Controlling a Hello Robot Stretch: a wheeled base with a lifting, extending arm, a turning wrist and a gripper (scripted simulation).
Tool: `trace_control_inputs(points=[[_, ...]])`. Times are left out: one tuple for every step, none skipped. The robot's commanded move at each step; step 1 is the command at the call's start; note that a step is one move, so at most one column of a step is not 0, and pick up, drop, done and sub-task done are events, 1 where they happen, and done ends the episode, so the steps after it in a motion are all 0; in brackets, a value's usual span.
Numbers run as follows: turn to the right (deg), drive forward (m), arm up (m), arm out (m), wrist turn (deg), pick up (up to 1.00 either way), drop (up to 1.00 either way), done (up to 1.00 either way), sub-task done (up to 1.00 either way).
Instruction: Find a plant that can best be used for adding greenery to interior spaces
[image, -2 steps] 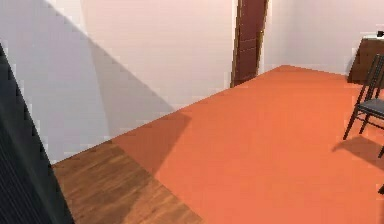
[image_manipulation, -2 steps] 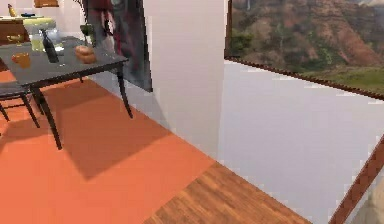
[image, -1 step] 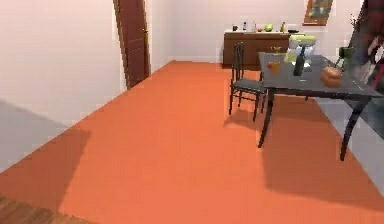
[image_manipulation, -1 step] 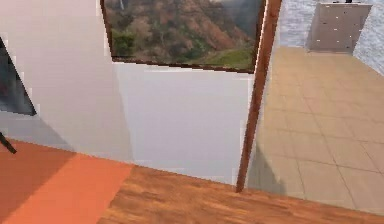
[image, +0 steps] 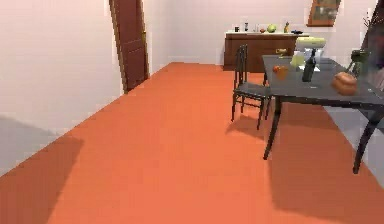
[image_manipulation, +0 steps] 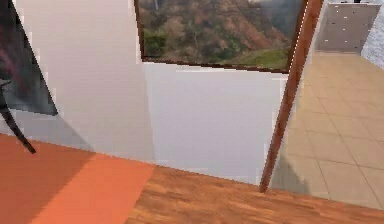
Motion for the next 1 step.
trace_control_inputs(points=[[0.0,1.00,0.00,0.00,0.0,0.00,0.00,0.00,0.00]])
